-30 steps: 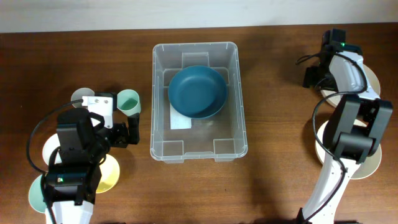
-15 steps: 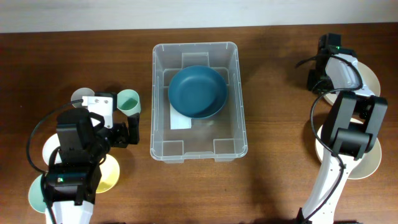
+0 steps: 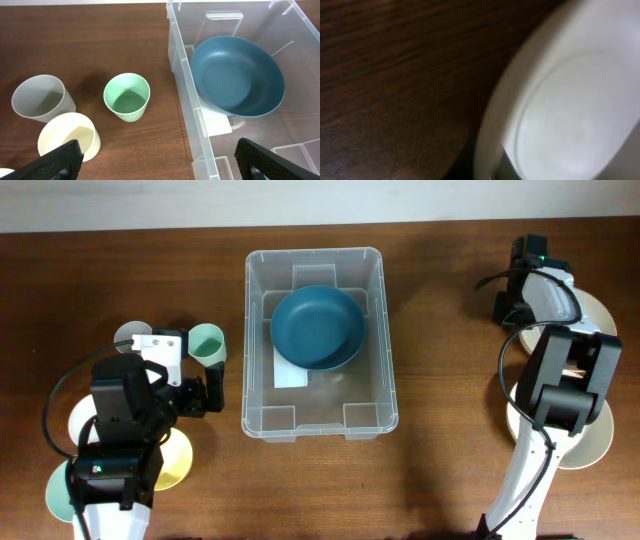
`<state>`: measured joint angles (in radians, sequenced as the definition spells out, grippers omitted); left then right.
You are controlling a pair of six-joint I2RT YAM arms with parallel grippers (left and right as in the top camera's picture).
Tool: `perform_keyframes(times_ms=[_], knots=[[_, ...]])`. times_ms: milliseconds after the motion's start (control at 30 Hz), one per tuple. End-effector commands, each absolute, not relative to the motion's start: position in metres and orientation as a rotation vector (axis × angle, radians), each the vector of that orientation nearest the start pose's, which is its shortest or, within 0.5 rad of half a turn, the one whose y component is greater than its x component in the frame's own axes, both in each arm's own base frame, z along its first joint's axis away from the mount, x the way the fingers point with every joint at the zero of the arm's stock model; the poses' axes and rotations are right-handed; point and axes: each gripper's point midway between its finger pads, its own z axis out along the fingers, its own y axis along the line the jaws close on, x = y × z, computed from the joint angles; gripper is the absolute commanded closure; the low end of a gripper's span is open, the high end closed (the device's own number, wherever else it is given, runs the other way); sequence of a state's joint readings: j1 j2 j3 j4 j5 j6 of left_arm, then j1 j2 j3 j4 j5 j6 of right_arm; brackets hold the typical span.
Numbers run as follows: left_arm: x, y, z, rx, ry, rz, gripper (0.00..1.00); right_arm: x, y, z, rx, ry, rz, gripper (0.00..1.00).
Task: Pack container
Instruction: 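Move the right gripper to the cream bowl and grasp its rim, then carry the cream bowl into the container onto the teal plate, release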
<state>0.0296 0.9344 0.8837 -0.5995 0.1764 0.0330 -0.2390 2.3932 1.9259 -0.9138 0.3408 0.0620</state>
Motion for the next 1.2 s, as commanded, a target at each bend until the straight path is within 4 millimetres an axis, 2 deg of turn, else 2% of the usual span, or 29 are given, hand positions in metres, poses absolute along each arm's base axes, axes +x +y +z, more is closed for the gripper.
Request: perform_keyframes(times_ms=[0,133,233,300,433,500,533,567,600,633,700,767,800,833,867,900,933,1000,1067,1133,1167], knots=[[0.308,-0.021,0.235,0.095,2.193,-0.163,0.01,0.472,-0.179,-0.006,0.502,2.915,-0.546,0.96],[0.308,-0.021,0.235,0.095,2.193,-0.162,0.01,0.473,-0.179,0.003,0.503,2.901,-0.544,0.96],[0.308,-0.021,0.235,0.095,2.192,-0.162,0.01,0.481,-0.179,0.030,0.502,2.847,-0.538,0.96],[0.308,-0.021,0.235,0.096,2.193,-0.162,0.01,0.492,-0.174,0.064,0.484,2.790,-0.489,0.96],[0.308,-0.021,0.235,0.095,2.193,-0.163,0.01,0.512,-0.144,0.146,0.378,2.663,-0.324,0.96],[0.307,-0.021,0.235,0.095,2.193,-0.163,0.01,0.515,-0.126,0.188,0.309,2.599,-0.299,0.96],[0.307,-0.021,0.235,0.096,2.193,-0.163,0.01,0.515,-0.118,0.202,0.279,2.577,-0.287,0.96],[0.307,-0.021,0.235,0.096,2.193,-0.163,0.01,0.515,-0.093,0.230,0.177,2.532,-0.236,0.96],[0.307,-0.021,0.235,0.095,2.193,-0.163,0.01,0.515,-0.084,0.238,0.135,2.517,-0.215,0.96],[0.307,-0.021,0.235,0.095,2.193,-0.163,0.00,0.513,-0.058,0.259,0.029,2.478,-0.170,0.96],[0.307,-0.021,0.235,0.096,2.193,-0.163,0.01,0.505,-0.015,0.289,-0.153,2.414,-0.131,0.96],[0.307,-0.021,0.235,0.095,2.193,-0.163,0.01,0.494,0.027,0.311,-0.336,2.353,-0.129,0.96],[0.307,-0.021,0.235,0.095,2.194,-0.163,0.01,0.487,0.055,0.321,-0.443,2.316,-0.122,0.96],[0.307,-0.021,0.235,0.095,2.194,-0.163,0.01,0.482,0.073,0.326,-0.521,2.289,-0.117,0.96],[0.307,-0.021,0.235,0.095,2.195,-0.163,0.01,0.473,0.106,0.330,-0.657,2.247,-0.110,0.96],[0.307,-0.021,0.235,0.095,2.196,-0.163,0.01,0.467,0.124,0.330,-0.731,2.224,-0.104,0.96],[0.307,-0.021,0.234,0.095,2.197,-0.162,0.01,0.458,0.155,0.329,-0.849,2.188,-0.089,0.96],[0.306,-0.018,0.232,0.082,2.207,-0.140,0.01,0.443,0.193,0.321,-1.000,2.144,-0.071,0.96],[0.305,-0.011,0.229,0.058,2.223,-0.097,0.01,0.430,0.224,0.310,-1.129,2.113,-0.056,0.96],[0.303,-0.007,0.227,0.042,2.234,-0.072,0.00,0.420,0.247,0.295,-1.241,2.094,-0.049,0.96],[0.301,0.002,0.227,-0.027,2.247,-0.041,0.01,0.413,0.263,0.281,-1.306,2.095,-0.040,0.96]])
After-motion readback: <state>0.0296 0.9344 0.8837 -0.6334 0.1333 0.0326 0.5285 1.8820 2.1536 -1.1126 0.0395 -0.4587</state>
